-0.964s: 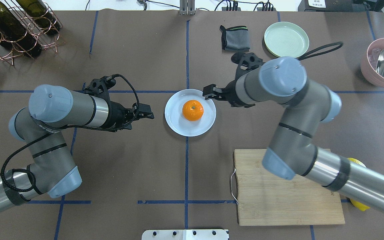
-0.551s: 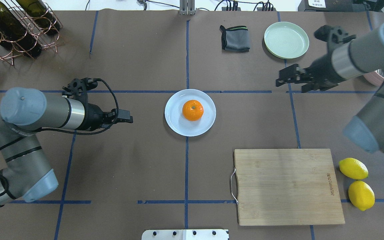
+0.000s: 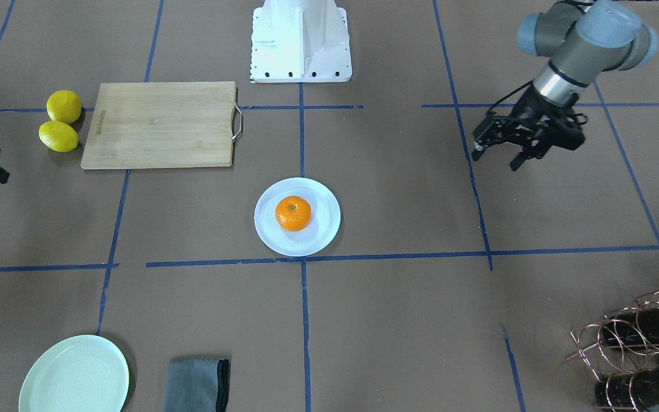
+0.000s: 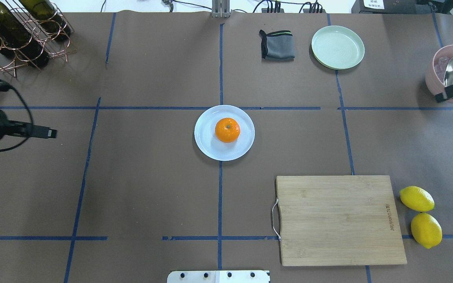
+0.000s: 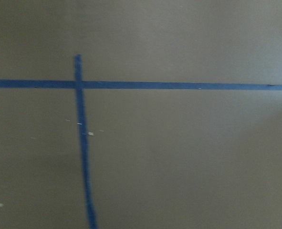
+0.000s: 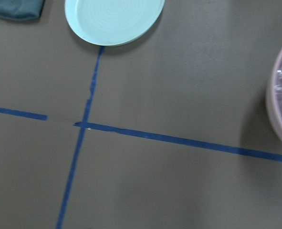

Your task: Pick orange to plate

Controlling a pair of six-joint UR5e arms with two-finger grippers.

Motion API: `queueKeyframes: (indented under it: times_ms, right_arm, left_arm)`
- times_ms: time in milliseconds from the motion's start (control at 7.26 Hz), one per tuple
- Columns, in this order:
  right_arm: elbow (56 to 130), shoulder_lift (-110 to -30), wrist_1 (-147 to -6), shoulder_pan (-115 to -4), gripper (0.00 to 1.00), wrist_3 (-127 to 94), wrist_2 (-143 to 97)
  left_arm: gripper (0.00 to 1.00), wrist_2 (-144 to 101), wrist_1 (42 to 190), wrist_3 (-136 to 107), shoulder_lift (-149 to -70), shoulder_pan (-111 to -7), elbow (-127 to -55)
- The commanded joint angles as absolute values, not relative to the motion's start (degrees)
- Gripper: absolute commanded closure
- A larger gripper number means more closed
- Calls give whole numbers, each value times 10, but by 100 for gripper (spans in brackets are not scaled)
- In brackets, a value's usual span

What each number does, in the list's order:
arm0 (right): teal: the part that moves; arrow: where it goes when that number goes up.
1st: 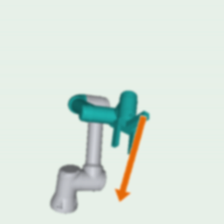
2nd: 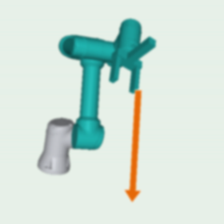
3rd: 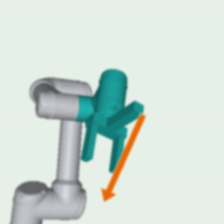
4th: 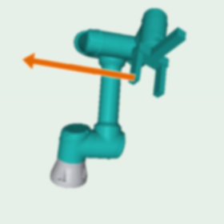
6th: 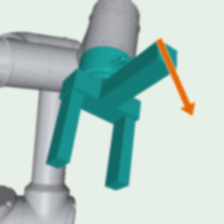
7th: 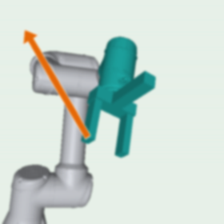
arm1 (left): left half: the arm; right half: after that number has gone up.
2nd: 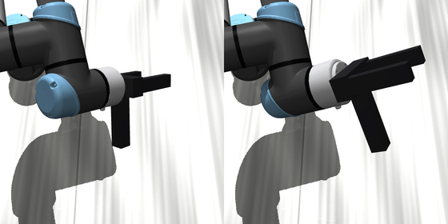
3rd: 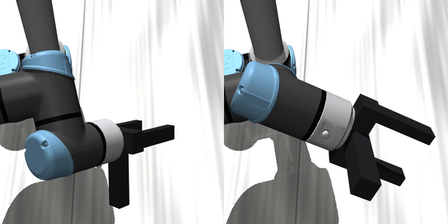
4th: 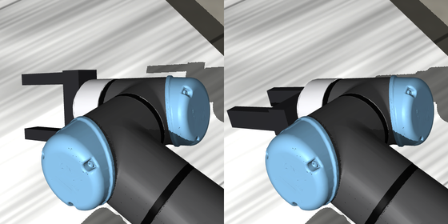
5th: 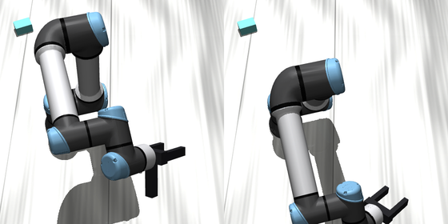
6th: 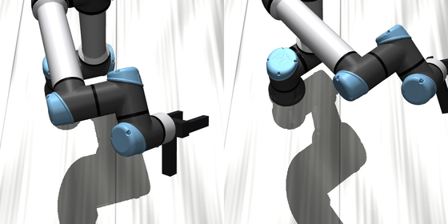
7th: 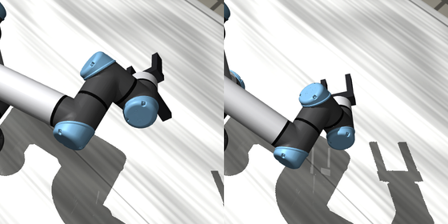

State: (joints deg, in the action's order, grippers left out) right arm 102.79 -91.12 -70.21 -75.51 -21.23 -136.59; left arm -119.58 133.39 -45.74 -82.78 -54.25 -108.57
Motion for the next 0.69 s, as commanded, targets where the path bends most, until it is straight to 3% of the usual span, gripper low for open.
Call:
queueKeyframes:
  times_ms: [0, 275, 551]
  right_arm:
    - [1009, -910, -846, -838, 0, 29, -1370]
    - [1007, -909, -930, -874, 0, 133, -1366]
    - [1011, -910, -964, -867, 0, 138, -1365]
  left_arm:
    - [0, -1258, 1327, -207, -752, -694, -1072]
    - [0, -1330, 1206, -5, -758, -833, -1046]
    - [0, -1331, 970, 84, -809, -885, -1047]
